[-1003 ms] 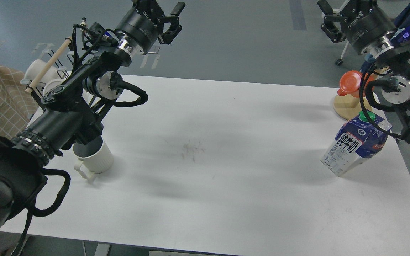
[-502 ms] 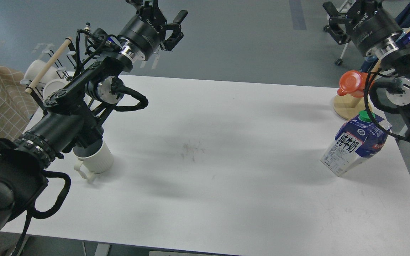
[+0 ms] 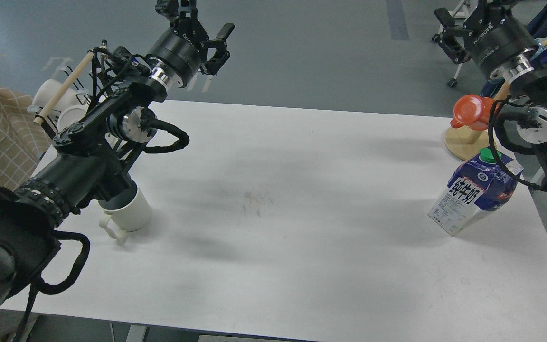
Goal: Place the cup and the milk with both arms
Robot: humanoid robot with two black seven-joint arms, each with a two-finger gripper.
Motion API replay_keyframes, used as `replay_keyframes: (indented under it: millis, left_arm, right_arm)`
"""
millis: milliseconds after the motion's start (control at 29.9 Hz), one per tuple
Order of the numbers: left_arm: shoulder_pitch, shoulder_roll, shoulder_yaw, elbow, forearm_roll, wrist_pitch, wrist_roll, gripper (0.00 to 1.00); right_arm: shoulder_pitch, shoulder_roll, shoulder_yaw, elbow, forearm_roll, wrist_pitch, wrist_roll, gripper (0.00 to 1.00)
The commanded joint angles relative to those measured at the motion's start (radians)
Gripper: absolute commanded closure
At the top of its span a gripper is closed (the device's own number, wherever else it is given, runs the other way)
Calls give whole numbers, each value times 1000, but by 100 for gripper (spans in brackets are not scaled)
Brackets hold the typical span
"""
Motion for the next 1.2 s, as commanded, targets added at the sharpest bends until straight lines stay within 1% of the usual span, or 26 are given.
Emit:
replay_keyframes:
  millis: [0,100,435,602,702,803,836,936,1104,1170]
  left_arm:
    - [-11,1,18,2,4,0,-1,2]
    - [-18,1,46,20,0,-2,-16,2]
    - [-18,0,48,17,2,-3,-17,2]
    - [-25,12,63,13,4,-3,-16,2]
    - [-25,13,65,11,4,-2,-14,2]
    - [-25,12,65,11,4,0,-14,2]
    - [-25,10,65,11,4,0,-14,2]
    - [-25,3,65,11,5,0,-14,2]
    - [-25,7,87,7,5,-5,-14,2]
    - [-26,26,121,-32,25,-5,-19,2]
  right_arm:
    - [2,-1,-17,-13,0,0,0,0]
    - [9,-1,-52,-17,5,5,0,0]
    - [5,-10,-141,3,5,12,0,0]
    - [22,-56,-175,48,3,25,0,0]
    - [48,-105,-192,91,-4,22,0,0]
    - [80,-167,-224,144,-10,19,0,0]
    - [95,-208,-244,179,-10,17,0,0]
    - [112,-276,-262,252,-10,16,0,0]
    - [91,-280,-262,263,-7,-18,0,0]
    - [74,-279,-261,264,-7,-27,0,0]
